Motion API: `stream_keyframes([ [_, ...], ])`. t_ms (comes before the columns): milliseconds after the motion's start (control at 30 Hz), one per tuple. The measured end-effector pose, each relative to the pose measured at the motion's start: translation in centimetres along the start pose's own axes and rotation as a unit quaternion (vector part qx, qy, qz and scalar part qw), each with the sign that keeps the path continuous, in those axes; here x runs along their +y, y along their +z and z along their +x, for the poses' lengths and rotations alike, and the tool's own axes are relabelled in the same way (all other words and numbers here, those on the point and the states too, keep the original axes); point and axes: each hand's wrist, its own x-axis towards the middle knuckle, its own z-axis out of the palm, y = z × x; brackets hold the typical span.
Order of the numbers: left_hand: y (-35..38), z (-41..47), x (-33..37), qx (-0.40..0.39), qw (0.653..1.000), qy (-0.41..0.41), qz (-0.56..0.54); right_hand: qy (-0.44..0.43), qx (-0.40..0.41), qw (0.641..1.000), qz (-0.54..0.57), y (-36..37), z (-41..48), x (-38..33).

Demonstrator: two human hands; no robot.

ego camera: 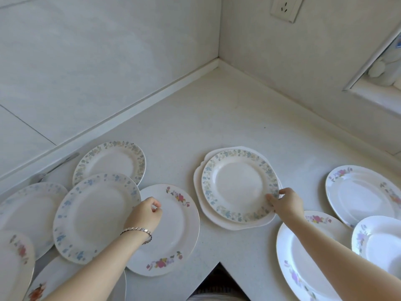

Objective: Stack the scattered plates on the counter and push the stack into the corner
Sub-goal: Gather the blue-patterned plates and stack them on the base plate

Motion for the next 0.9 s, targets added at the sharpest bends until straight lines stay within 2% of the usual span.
stream_keyframes([
  [100, -0.2, 0.0, -0.1, 0.002, 1.000, -0.005, -0.003, 0.011, 0.000, 1.000, -0.010, -0.8, 0.1, -0.5],
  [233, -0.3, -0.3, -0.1, 0.010, 1.000, -0.006, -0.008, 0.080, -0.061, 0.988, 0.121, -0.4, 0.1, -1.8],
  [567, -0.8, -1.4, -0.5, 0.017, 1.000, 0.000, -0.017, 0.117, -0.064, 0.983, 0.128, 1.2, -2.3, 0.1],
  [667, -1.3, -1.9, -0.9, 0.019, 0.999, -0.007, -0.025, 0.116, -0.052, 0.989, 0.072, 0.7, -3.6, -0.6],
  [733, -1.7, -2.2, -1.6, 0.024, 0.999, -0.017, -0.034, 0.048, -0.005, 0.999, -0.019, 0.7, -5.0, -1.6],
  [800, -2.2, -2.4, -2.7, 0.033, 0.998, -0.023, -0.040, -0.104, 0.014, 0.993, -0.055, 1.2, -7.6, -3.4],
  [867, -2.7, -2.8, -3.9, 0.042, 0.998, -0.030, -0.044, -0.239, -0.046, 0.968, -0.064, 2.5, -10.6, -5.7],
  [900, -3.0, -3.0, -4.5, 0.047, 0.997, -0.036, -0.044, -0.277, -0.094, 0.954, -0.063, 3.8, -11.6, -6.6],
])
